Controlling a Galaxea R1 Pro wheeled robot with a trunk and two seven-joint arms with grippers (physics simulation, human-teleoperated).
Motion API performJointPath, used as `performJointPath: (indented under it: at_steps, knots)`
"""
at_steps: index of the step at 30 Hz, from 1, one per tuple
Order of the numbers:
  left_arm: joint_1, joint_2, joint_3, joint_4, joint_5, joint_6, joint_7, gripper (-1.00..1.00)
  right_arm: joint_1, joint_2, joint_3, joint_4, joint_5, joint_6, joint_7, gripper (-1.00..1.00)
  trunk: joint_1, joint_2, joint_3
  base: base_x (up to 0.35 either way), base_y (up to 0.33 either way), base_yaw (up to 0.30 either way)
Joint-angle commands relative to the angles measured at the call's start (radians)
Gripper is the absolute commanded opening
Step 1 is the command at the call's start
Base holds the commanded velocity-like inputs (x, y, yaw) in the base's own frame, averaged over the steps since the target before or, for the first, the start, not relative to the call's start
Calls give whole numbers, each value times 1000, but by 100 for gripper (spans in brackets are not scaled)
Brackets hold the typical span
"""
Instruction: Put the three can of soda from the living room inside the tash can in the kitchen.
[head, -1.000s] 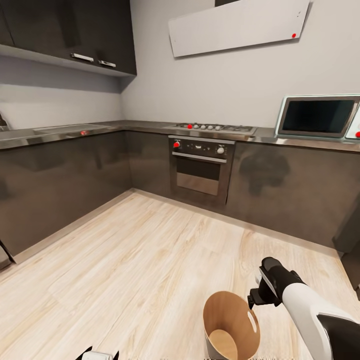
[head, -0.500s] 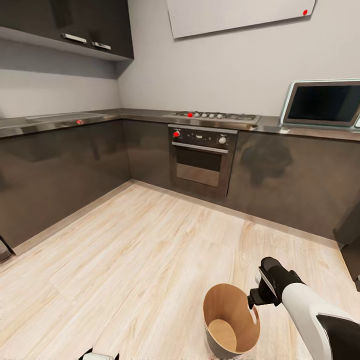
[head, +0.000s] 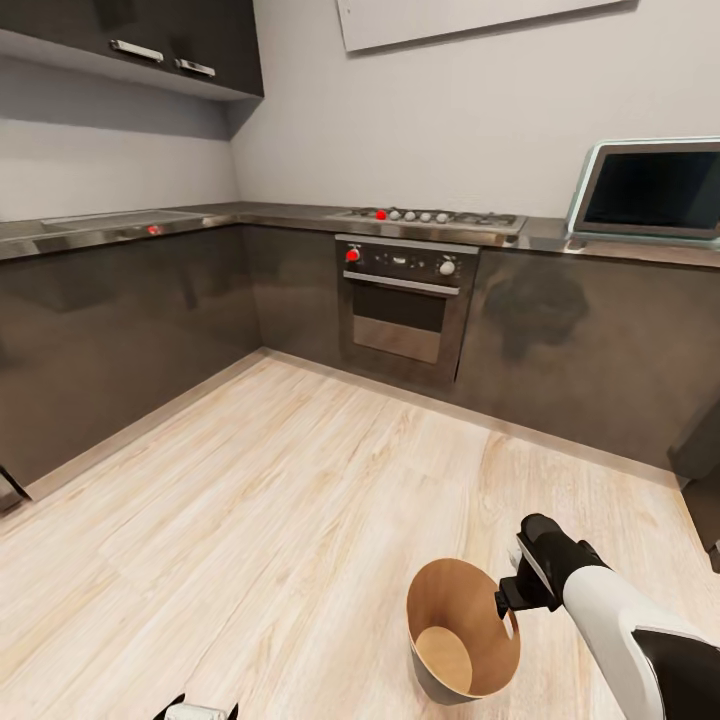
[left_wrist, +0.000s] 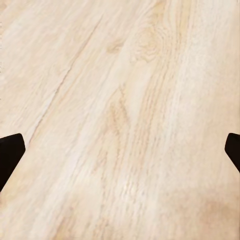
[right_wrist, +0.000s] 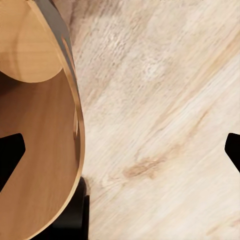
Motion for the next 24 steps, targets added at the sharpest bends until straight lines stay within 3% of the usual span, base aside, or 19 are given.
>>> performJointPath:
  at_steps: [1,24]
  knots:
    - [0,0,0,-1,0,-1,0,100,0,0,0,-1,0,-1,1,100,0,0,0,0,0,0]
    - [0,0,3,-3,1,-2,0,100,1,0,-3,-2,-2,-38,-1,100,0,0,5,0,0,7]
